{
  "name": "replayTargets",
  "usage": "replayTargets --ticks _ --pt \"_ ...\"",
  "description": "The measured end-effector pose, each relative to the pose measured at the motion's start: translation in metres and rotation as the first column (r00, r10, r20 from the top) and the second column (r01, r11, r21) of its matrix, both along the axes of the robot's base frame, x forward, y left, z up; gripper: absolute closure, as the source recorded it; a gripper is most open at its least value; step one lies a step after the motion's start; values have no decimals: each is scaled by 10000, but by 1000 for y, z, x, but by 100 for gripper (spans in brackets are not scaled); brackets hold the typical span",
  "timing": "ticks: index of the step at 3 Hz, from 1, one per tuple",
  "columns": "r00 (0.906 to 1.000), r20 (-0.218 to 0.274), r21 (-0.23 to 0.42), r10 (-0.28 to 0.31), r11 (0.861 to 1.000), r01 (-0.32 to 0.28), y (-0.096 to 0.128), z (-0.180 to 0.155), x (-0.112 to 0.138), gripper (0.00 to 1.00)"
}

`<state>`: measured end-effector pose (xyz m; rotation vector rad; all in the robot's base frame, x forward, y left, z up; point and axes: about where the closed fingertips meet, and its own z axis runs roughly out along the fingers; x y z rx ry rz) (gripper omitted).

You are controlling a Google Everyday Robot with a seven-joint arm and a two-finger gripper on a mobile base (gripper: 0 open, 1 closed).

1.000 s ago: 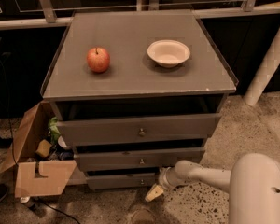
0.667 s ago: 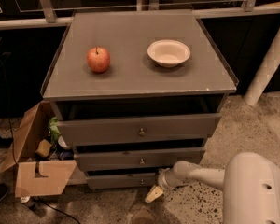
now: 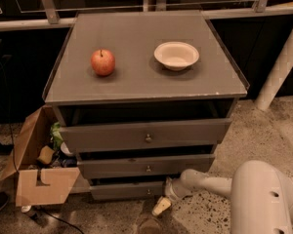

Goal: Open bottom drawer

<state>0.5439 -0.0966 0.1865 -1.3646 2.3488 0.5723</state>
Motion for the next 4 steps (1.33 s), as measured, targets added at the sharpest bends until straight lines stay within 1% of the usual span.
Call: replayTargets --ticks 1,2,3,4 --pt "9997 -222 11 -40 10000 41 -3 3 -12 0" --pt "9997 -222 11 -40 10000 41 -3 6 -12 0" --pt "9980 -602 -52 -192 9998 190 -12 9 -36 0" --pt "9924 -916 -294 -827 9963 803 -41 20 -56 0"
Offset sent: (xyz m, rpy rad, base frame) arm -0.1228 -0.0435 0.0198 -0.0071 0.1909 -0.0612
